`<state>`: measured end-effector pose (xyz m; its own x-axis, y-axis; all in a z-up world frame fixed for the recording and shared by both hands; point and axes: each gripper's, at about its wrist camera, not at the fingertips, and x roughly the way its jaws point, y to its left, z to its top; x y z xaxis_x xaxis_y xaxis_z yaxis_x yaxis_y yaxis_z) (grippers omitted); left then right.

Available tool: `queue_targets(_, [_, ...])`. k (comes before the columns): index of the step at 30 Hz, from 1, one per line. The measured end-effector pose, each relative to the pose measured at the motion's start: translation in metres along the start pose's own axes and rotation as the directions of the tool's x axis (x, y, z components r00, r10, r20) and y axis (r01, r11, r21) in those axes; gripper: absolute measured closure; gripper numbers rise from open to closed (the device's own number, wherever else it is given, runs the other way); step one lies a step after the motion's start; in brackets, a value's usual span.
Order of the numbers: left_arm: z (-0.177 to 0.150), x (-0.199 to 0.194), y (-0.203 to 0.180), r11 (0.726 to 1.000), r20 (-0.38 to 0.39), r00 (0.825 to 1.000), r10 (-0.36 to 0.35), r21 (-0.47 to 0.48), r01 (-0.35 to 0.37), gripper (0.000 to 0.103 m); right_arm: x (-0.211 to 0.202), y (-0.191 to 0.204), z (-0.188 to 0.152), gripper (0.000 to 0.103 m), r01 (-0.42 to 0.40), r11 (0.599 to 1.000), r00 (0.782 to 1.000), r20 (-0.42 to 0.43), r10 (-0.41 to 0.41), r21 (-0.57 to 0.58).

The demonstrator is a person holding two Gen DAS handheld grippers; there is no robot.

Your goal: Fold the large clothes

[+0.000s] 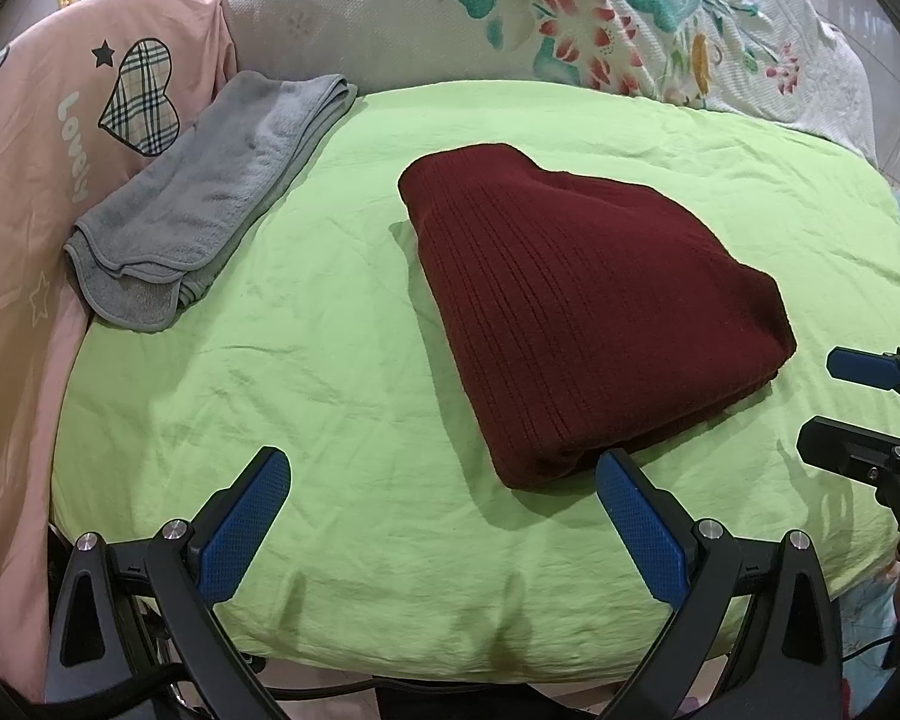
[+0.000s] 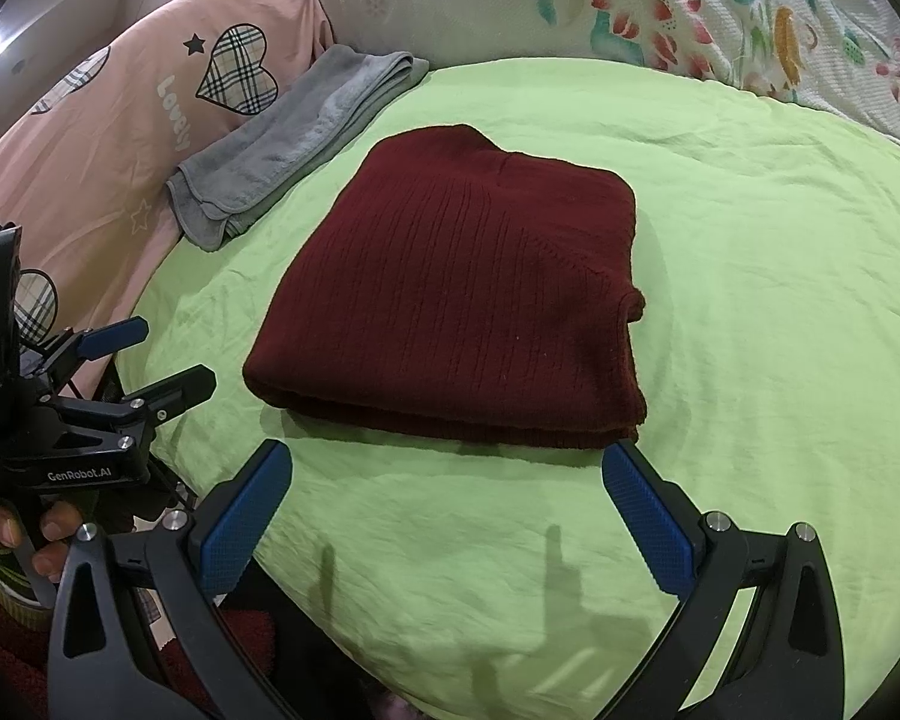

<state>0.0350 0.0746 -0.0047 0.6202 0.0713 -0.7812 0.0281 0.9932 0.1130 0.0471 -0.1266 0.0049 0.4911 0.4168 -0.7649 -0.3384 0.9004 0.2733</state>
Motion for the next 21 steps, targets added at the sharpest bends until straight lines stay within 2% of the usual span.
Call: queue_targets(21, [-0.0005, 0.0003, -0.0015, 1.000, -0.001, 1.000, 0.002, -0.003, -0.002, 0.001, -0.0007, 0.0008, 0.0000, 0.000, -0.001, 1.000, 1.000, 0.001, 0.001, 0.002])
